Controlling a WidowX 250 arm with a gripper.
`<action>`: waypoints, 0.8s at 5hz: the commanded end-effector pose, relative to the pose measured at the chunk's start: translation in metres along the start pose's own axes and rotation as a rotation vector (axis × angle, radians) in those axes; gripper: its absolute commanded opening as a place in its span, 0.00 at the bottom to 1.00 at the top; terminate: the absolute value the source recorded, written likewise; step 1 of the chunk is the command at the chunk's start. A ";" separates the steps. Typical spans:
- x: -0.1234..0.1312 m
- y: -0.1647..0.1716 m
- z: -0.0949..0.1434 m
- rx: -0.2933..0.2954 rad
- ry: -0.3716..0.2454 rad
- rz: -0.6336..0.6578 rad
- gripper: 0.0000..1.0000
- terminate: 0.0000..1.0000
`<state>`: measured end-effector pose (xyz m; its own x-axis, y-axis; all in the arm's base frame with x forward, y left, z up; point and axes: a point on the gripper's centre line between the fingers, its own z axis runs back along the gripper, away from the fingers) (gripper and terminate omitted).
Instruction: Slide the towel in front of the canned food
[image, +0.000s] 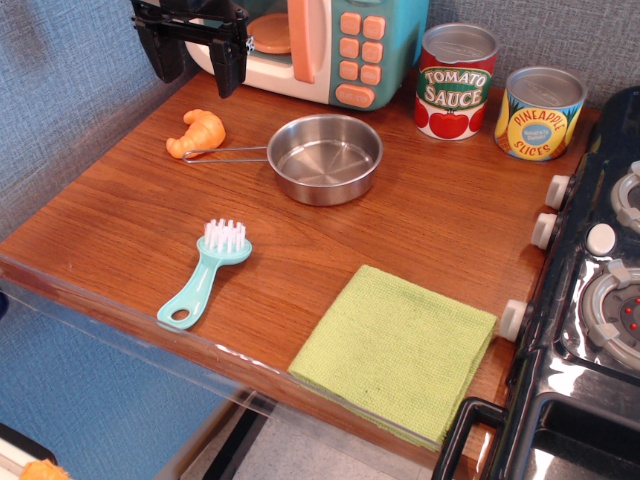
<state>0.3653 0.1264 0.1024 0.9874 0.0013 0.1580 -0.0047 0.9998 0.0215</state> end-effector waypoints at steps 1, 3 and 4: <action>0.000 0.000 0.000 0.000 0.000 0.000 1.00 0.00; -0.035 -0.062 0.003 -0.017 -0.016 -0.150 1.00 0.00; -0.063 -0.101 0.005 -0.022 -0.024 -0.251 1.00 0.00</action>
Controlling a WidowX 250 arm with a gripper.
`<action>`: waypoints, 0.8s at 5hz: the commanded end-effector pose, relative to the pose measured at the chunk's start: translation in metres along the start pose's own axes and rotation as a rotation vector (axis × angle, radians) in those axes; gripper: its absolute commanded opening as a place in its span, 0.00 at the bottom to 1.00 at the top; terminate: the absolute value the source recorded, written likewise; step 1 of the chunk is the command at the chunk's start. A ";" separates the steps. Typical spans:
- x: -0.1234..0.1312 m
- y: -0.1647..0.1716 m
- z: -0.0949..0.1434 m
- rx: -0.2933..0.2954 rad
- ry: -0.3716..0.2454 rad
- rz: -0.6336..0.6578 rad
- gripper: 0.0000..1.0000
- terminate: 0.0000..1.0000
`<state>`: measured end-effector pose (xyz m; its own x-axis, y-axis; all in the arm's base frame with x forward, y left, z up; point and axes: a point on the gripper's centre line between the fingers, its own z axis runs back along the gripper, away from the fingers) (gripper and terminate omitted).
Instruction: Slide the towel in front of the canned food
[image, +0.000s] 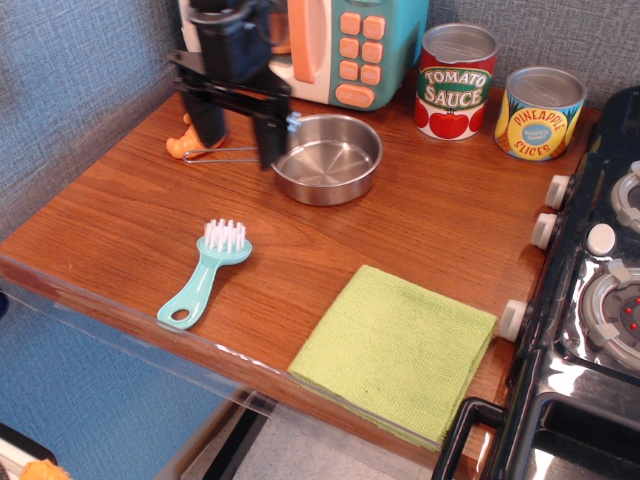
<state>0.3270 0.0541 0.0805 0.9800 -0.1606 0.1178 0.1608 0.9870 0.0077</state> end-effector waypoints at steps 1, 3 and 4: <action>-0.038 -0.069 0.014 -0.022 -0.070 -0.134 1.00 0.00; -0.065 -0.118 0.003 -0.048 -0.065 -0.190 1.00 0.00; -0.071 -0.138 -0.007 -0.058 -0.042 -0.238 1.00 0.00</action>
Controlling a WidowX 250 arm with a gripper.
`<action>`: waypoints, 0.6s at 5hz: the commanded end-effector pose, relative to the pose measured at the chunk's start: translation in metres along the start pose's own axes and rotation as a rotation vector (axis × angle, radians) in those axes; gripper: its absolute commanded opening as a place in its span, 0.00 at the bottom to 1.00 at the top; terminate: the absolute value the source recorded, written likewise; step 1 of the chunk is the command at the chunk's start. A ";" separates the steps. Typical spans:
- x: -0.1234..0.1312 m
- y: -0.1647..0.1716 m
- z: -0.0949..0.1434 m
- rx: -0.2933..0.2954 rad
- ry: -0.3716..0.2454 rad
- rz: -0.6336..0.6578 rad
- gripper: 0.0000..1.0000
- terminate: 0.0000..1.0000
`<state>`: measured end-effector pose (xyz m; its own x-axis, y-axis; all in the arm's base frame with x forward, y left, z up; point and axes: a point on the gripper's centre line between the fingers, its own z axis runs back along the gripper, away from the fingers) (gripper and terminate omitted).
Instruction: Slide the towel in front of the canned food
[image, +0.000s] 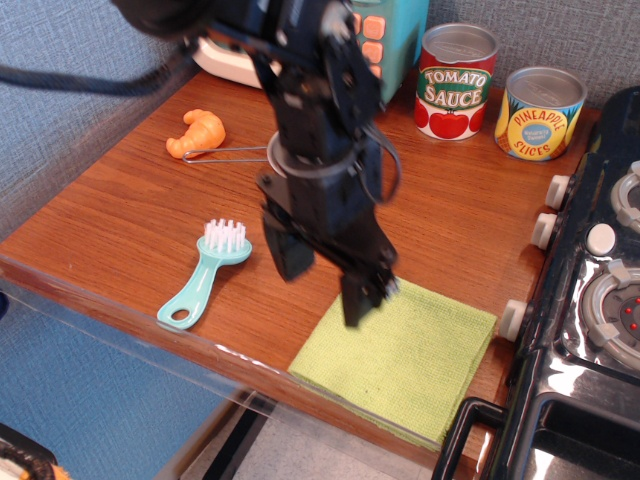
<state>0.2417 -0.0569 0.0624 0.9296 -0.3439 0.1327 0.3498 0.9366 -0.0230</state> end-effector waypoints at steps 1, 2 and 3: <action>0.003 -0.022 -0.017 0.020 0.008 -0.060 1.00 0.00; 0.009 -0.021 -0.035 0.046 0.033 -0.039 1.00 0.00; 0.014 -0.018 -0.050 0.045 0.020 -0.003 1.00 0.00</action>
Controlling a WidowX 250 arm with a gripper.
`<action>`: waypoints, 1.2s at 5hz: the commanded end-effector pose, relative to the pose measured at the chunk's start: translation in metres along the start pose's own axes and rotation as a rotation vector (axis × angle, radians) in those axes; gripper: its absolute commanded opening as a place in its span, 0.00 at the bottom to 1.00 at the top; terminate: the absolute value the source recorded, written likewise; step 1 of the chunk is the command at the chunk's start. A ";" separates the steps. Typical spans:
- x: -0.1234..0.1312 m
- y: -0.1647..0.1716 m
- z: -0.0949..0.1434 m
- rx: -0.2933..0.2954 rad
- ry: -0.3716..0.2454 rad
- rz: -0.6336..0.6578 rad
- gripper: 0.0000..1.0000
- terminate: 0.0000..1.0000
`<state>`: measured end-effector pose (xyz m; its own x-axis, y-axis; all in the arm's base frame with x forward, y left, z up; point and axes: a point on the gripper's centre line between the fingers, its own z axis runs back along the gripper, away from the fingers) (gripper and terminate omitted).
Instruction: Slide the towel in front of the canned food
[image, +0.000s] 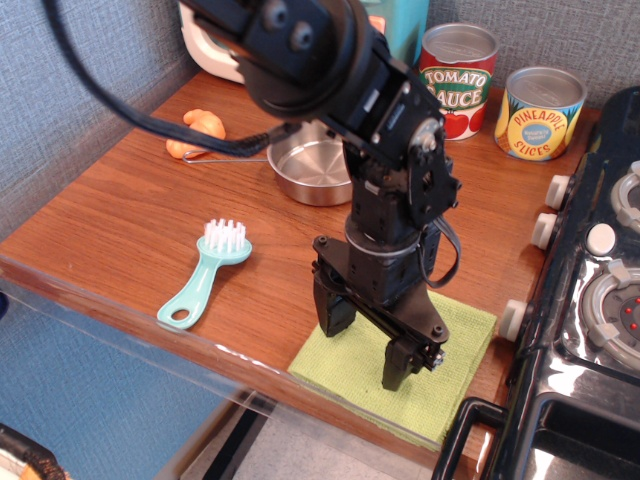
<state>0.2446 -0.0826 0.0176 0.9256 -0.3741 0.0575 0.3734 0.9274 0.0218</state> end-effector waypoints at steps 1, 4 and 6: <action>0.012 0.009 -0.015 0.002 -0.056 0.063 1.00 0.00; 0.047 0.078 -0.034 0.046 -0.055 0.273 1.00 0.00; 0.116 0.101 -0.028 0.060 -0.114 0.315 1.00 0.00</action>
<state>0.4029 -0.0441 0.0083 0.9742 -0.0948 0.2050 0.0884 0.9953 0.0399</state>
